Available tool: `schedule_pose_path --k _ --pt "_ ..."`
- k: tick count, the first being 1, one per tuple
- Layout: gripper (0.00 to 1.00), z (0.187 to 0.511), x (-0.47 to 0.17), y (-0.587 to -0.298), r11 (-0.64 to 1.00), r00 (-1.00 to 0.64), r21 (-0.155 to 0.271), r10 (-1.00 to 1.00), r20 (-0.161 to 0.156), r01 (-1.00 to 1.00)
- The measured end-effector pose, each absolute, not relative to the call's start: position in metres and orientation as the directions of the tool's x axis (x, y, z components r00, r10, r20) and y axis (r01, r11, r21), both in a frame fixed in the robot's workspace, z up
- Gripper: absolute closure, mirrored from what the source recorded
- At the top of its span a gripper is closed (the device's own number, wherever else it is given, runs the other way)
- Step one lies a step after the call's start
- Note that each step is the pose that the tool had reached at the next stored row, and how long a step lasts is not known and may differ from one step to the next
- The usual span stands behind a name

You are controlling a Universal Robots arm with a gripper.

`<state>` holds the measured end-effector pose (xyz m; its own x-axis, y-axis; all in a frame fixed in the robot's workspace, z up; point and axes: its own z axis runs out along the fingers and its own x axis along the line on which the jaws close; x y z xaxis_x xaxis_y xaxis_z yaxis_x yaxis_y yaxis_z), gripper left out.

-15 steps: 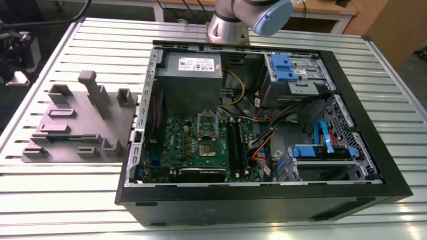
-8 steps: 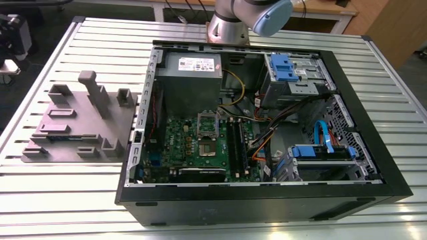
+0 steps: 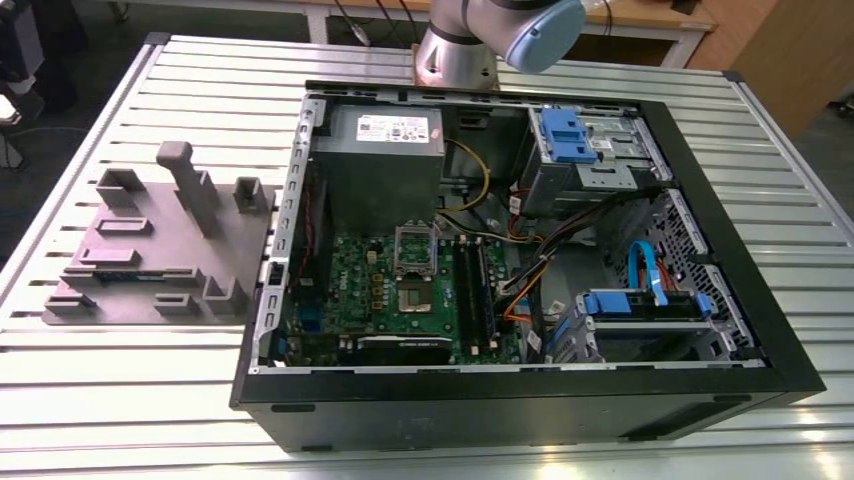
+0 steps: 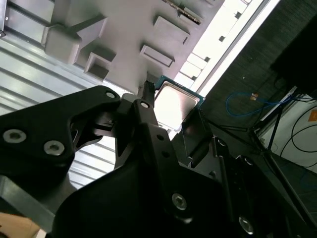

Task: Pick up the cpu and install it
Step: 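Pick up the cpu and move it towards the insertion slot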

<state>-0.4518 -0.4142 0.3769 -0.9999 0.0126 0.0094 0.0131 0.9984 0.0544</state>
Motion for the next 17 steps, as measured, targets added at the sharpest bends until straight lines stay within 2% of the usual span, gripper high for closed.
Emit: schedule_pose_path --k 17 --pt "0.53 0.3798 -0.4477 -0.4142 0.998 -1.000 0.054 0.013 0.009 0.013"
